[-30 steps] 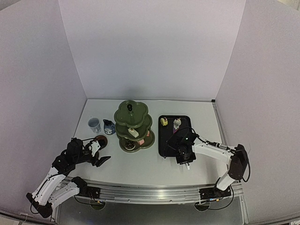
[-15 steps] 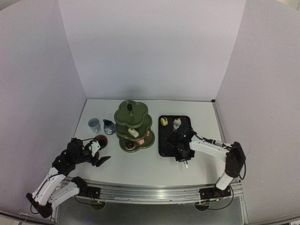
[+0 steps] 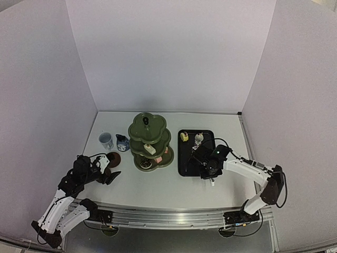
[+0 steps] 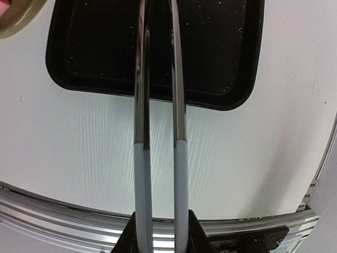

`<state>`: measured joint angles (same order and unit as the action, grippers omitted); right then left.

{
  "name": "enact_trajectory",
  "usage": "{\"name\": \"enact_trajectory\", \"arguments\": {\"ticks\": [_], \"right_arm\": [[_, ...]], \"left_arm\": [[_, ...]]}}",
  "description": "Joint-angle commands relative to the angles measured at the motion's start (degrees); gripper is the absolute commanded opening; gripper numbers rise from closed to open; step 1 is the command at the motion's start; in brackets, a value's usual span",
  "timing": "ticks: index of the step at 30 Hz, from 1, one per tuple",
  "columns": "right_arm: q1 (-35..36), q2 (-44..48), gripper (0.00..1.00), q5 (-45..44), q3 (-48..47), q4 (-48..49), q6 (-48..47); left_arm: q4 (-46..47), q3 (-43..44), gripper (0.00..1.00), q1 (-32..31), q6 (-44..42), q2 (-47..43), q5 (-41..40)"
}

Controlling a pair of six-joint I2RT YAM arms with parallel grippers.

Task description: Serve the afternoon tea

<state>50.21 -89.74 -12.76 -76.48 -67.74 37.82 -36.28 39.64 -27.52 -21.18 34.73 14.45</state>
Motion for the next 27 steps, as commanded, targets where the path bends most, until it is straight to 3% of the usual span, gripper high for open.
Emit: {"name": "enact_trajectory", "arguments": {"ticks": [1,12,17,22,27], "right_arm": [[1.88,3.06,0.0,-2.73,-3.67,-1.67,-0.06],[15.3,3.64,0.0,-0.25,-10.34,-14.06,2.0],[22.36,3.67,0.0,7.43,-11.9,-9.97,-1.05],[25.44,-4.77,0.0,13.65,-22.3,-7.04,-6.93],[26.25,-17.11,0.0,14.26,-40.95,-6.25,-11.28]], "left_arm": [[3.45,-0.59,0.81,2.8,2.38,-0.54,-2.98],[4.24,-1.47,0.82,7.55,2.84,-0.72,-2.44],[4.45,-1.71,0.82,9.09,2.99,-0.78,-2.23],[4.46,-1.87,0.82,11.01,3.14,-1.18,-1.89],[4.49,-1.94,0.82,12.4,3.07,-1.82,-1.53]]}}
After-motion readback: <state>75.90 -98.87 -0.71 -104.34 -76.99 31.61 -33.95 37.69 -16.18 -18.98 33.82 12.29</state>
